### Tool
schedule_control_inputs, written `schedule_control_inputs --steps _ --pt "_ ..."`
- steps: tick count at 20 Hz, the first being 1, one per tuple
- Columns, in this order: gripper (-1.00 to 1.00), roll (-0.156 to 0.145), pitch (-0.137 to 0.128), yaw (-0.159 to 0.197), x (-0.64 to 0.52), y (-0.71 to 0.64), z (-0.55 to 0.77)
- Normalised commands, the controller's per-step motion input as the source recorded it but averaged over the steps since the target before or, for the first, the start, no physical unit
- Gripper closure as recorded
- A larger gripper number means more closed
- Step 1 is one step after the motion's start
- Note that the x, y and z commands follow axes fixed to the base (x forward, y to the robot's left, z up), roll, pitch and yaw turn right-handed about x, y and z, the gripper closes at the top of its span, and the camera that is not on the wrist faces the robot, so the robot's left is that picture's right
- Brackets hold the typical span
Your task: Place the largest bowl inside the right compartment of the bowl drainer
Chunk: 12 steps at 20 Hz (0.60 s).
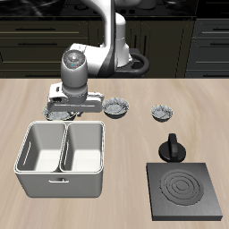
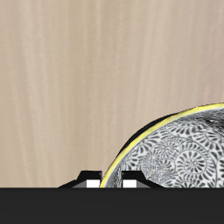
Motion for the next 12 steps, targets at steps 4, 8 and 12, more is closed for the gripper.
schedule_control_inputs --steps 4,8,12 --pt "1.00 -0.009 -0.005 0.010 0.01 0.03 0.06" --pt "1.00 0.006 -0.030 0.013 0.00 0.06 0.21" --pt "1.00 -0.005 -0.059 0.003 -0.02 0.04 0.39"
